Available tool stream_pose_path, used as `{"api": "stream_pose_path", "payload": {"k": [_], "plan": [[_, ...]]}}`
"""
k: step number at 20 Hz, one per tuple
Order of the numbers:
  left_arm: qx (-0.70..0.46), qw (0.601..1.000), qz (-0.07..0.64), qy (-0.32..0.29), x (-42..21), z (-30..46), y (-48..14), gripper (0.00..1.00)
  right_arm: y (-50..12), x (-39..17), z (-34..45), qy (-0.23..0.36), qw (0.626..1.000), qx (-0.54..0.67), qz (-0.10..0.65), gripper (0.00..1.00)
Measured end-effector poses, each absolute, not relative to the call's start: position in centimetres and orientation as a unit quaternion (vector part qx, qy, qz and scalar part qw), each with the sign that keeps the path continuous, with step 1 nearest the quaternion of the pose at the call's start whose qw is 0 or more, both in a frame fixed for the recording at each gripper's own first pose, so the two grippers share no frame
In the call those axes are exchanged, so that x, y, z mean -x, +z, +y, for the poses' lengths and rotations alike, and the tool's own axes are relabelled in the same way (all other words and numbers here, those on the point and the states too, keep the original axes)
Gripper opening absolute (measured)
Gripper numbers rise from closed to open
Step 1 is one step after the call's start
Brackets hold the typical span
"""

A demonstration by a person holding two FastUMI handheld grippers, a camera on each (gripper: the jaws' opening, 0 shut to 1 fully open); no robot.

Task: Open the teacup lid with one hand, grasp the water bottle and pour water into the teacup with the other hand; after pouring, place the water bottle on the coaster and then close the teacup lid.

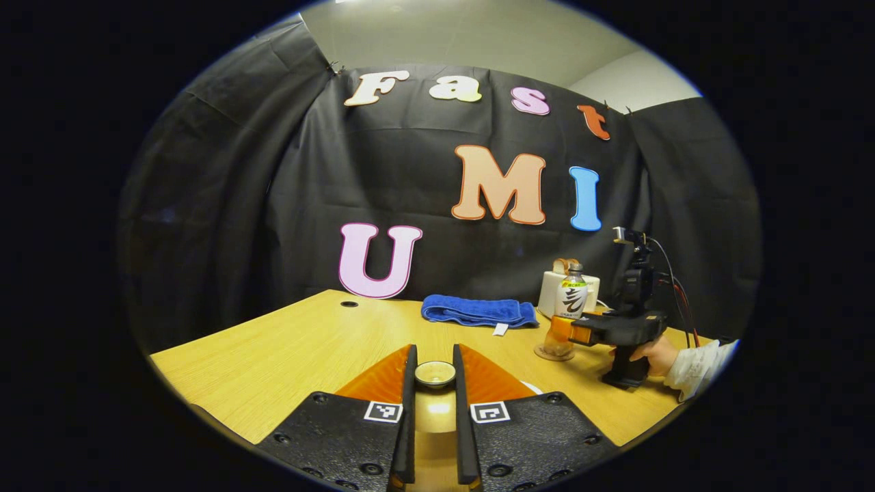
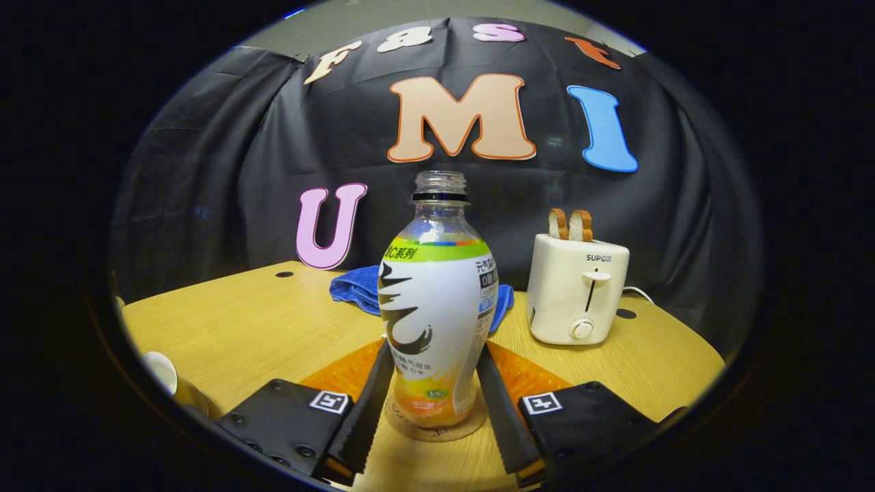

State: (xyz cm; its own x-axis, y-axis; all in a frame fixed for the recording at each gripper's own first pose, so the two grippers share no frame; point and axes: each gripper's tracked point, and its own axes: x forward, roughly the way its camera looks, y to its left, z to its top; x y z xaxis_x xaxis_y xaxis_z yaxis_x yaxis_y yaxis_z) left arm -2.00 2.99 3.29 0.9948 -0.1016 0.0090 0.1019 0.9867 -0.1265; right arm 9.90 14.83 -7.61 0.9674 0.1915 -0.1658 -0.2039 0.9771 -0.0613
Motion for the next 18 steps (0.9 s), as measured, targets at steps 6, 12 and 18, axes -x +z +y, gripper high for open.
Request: {"api": "stream_pose_path", "payload": {"k": [6,12,18], "plan": [[0.062,0.994,0.006,-0.094,-0.1,-0.1,3.2,0.22,-6.0,-8.8,14.8,0.094,0.993,0.048,0.055,0.93],[0.056,0.992,0.024,-0.111,-1.7,-2.6,1.4,0.22,-4.0,-5.9,14.2,0.104,0.993,0.044,0.036,0.98],[0.055,0.990,0.060,-0.116,-2.5,-4.1,-1.5,0.22,-0.7,-2.4,13.7,0.115,0.993,0.019,-0.001,0.93]]}}
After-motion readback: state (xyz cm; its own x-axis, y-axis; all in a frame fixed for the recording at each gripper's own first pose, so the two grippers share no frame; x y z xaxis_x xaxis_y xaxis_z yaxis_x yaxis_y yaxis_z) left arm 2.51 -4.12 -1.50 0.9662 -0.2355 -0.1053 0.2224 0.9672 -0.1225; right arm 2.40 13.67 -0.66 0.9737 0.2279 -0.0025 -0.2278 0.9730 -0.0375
